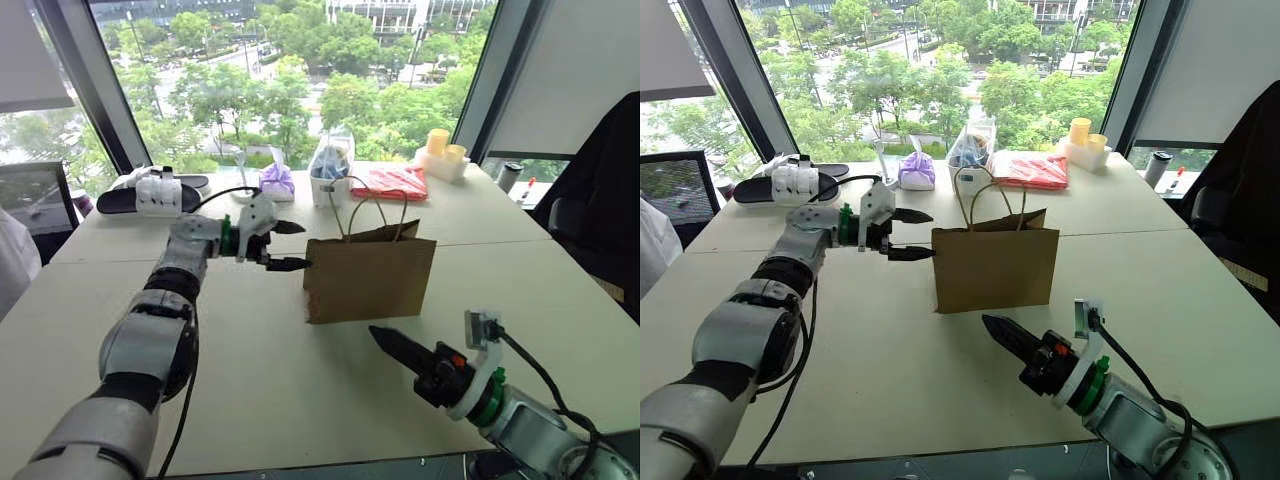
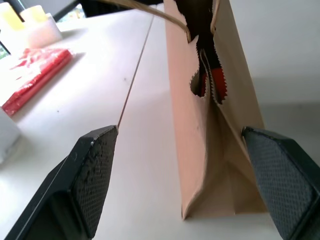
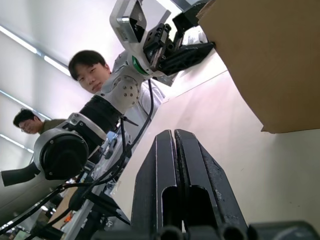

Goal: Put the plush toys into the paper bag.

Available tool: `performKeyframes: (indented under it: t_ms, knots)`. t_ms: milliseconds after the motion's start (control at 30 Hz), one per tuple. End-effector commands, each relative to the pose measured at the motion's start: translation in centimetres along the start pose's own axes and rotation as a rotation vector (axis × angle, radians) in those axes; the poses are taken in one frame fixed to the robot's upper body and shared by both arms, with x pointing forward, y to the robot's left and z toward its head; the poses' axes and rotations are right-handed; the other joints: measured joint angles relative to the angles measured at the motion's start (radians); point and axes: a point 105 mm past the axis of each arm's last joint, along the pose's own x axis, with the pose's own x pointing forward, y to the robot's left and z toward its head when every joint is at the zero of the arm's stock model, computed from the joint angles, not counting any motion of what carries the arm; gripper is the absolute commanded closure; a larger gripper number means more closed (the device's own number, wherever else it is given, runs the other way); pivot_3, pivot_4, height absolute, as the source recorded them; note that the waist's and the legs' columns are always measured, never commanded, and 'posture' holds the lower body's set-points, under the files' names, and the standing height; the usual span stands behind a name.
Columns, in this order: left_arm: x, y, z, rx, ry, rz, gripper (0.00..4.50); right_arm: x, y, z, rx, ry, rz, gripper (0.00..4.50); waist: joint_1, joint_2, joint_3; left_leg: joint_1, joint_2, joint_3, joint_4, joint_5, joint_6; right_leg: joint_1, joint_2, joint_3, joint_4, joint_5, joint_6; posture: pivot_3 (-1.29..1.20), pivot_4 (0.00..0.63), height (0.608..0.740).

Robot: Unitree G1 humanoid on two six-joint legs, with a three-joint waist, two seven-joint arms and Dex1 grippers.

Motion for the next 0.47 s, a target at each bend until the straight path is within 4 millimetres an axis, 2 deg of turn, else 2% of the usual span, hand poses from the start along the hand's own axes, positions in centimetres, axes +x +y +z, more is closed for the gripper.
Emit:
performKeyframes:
  t_ms: [33,100,233,367,467]
  knots:
    - [-2.8,-0.5,-0.8,-0.168,-0.102,0.198,0.43,-0.2,0.1,0.6,-0.083,0.038,-0.003,4.50,-0.006,0.002,-0.001,0.001,0.000,0.000,-0.001,0.000,0.000,0.000,0.000,0.001,0.000,0.000,0.000,0.00,0.150,0.740]
    - [-3.9,-1.7,-1.6,-0.258,-0.094,0.280,0.43,-0.4,0.0,0.8,-0.117,0.056,-0.013,4.50,-0.006,0.002,-0.001,0.002,0.002,-0.001,-0.001,-0.001,0.002,-0.001,0.000,0.002,0.001,0.000,0.000,0.00,0.150,0.740]
    - [-6.5,-8.1,-2.5,-0.483,-0.119,0.393,0.43,-1.5,-1.4,1.3,-0.238,0.155,-0.073,4.50,-0.001,0.002,0.000,-0.002,0.006,0.000,-0.001,-0.001,0.002,-0.006,0.000,0.002,0.002,0.000,-0.001,0.00,0.150,0.740]
    - [-8.0,-13.1,-2.6,-0.559,-0.064,0.550,0.43,-2.7,-3.4,2.0,-0.334,0.201,-0.145,4.50,0.023,0.000,-0.001,-0.001,0.008,0.002,-0.001,-0.002,0.002,-0.002,0.001,0.002,-0.003,0.001,-0.003,0.00,0.150,0.740]
    - [-8.0,-15.4,-2.5,-0.561,-0.025,0.573,0.43,-3.3,-4.9,2.5,-0.361,0.204,-0.188,4.50,0.033,0.000,-0.001,0.002,0.008,0.003,0.000,-0.002,0.001,0.003,0.001,0.002,-0.005,-0.001,-0.006,0.00,0.150,0.740]
